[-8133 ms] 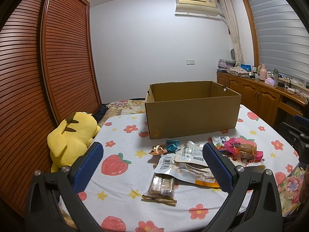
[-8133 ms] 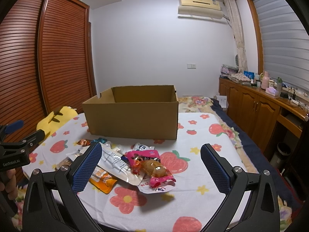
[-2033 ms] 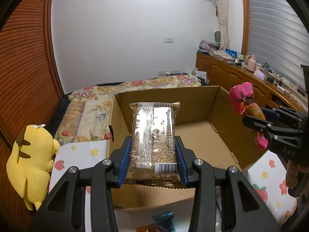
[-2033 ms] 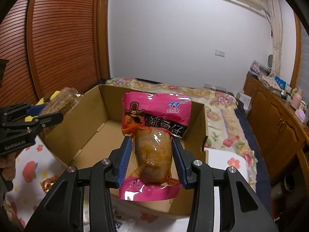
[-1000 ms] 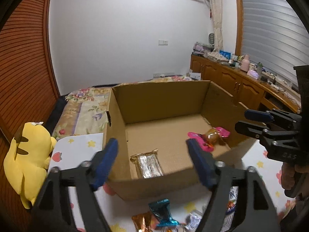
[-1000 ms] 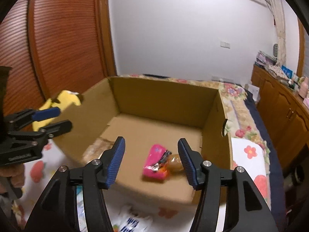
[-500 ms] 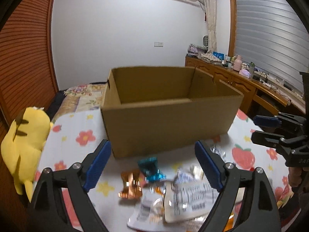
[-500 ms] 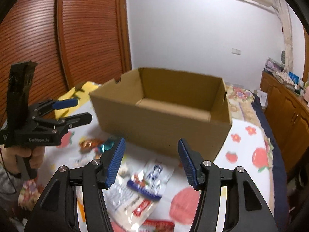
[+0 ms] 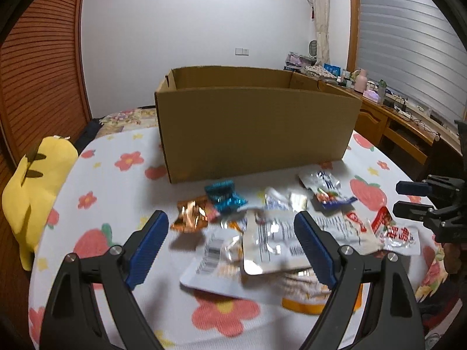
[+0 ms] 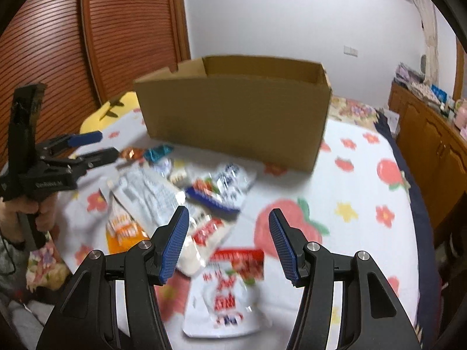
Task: Organize snacks
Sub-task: 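Move both open tools back over the remaining snack packets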
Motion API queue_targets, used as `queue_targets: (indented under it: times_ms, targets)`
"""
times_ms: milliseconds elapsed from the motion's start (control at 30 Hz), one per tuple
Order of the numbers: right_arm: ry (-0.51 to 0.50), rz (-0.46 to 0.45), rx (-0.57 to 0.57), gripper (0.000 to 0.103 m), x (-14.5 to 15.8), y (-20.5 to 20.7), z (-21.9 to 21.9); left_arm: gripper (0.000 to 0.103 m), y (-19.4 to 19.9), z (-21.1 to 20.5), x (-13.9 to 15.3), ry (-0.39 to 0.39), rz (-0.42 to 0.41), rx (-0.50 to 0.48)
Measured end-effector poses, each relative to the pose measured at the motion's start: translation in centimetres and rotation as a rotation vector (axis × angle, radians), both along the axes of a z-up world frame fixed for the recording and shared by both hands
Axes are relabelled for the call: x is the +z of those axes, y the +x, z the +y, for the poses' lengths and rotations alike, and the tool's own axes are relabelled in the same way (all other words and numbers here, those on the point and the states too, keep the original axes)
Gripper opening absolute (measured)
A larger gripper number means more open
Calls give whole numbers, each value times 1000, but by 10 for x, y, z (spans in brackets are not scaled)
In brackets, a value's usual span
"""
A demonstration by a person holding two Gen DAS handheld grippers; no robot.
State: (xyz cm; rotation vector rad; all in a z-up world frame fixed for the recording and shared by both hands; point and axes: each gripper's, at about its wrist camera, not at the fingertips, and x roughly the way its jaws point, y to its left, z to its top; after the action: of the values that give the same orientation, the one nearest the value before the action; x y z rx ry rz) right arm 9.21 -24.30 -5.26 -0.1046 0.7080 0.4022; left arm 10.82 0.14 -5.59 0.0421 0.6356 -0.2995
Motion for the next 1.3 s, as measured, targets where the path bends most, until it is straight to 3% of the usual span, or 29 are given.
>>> queue_targets:
  times_ms: [367,600,867,1300]
  targets:
    - [23,57,14,63,-18,-11,-5,89,-11,7,-19,11,61,25]
    - [-12,75,132,68,-21,1,35,89,-12,14,-22,19,75,35]
    - [-157,144,254,73,-32,25,76,88,-12,23,-22,11,85,41]
    - [-165,252,352,75,-36,57,106,88,-14,26,-23,-2,100,33]
